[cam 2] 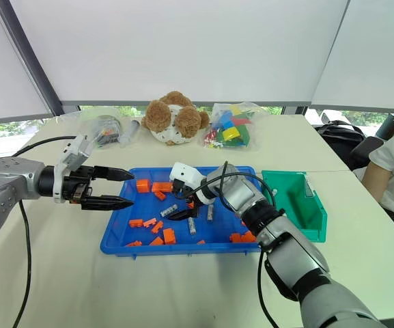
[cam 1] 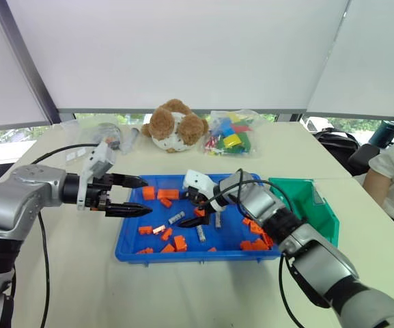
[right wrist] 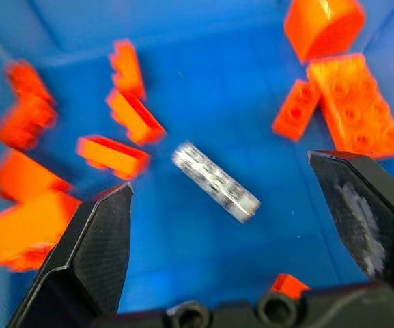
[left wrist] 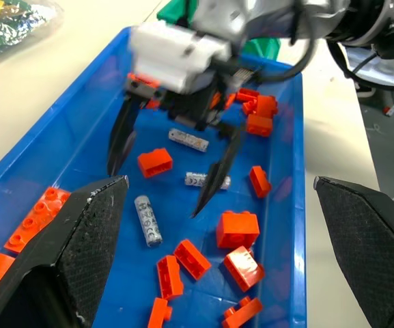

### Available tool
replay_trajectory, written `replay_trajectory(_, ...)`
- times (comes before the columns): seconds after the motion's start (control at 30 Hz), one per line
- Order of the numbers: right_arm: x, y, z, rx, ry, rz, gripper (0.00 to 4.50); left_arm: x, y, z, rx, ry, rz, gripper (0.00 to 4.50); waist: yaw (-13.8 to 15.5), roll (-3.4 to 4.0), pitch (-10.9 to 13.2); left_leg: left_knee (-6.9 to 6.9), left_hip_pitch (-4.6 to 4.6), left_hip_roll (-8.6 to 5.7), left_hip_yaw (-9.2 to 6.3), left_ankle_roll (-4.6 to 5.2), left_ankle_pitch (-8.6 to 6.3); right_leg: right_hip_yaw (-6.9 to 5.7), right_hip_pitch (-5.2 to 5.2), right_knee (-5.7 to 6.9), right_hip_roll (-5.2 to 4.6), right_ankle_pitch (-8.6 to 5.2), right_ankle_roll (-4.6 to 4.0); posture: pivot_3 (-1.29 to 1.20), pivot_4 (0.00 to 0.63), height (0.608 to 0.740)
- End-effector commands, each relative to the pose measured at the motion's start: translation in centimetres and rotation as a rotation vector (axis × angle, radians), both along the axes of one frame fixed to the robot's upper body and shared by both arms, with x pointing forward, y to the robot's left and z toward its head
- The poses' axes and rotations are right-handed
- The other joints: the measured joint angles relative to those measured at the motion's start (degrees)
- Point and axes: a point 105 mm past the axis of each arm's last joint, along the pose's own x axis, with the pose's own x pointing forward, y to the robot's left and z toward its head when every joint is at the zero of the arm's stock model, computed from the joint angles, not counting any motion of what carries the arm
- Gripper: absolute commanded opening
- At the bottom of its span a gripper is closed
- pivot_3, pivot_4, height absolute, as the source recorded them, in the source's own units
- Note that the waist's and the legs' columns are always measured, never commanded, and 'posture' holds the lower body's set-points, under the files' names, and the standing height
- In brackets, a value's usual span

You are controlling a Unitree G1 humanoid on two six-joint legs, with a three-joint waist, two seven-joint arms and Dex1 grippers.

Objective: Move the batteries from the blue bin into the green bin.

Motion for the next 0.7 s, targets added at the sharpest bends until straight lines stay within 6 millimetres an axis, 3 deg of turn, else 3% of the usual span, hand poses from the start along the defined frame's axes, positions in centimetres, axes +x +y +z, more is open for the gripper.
replay_trajectory(0.03,0.5,0.7,0.7,-0.01,-0.044,0.043,4.46,-0.7,0.5,1.4,0.01,-0.057,-0.001,4.5,-0.4,0.0,0.0,0.0,0.0,0.0,0.0,0.0,0.0,0.0,0.0,0.0,0.0,0.0,0.0,0.0,0.15,0.733)
replay_trajectory(0.57,0.9,1.8,-1.6,-0.054,0.011,0.062,4.46,-1.1,0.3,1.3,0.021,-0.068,0.007,4.5,-0.7,0.01,0.0,-0.02,0.02,0.01,-0.03,-0.03,0.01,-0.04,0.01,0.04,0.0,0.0,0.0,0.0,0.15,0.733)
replay_trajectory(0.7,0.8,2.1,-1.9,-0.055,0.036,0.062,2.61,-1.2,0.2,1.2,0.02,-0.071,0.012,4.5,-0.7,0.01,0.0,-0.03,0.03,0.01,-0.03,-0.03,0.01,-0.05,0.01,0.04,0.01,0.0,0.0,0.0,0.15,0.733)
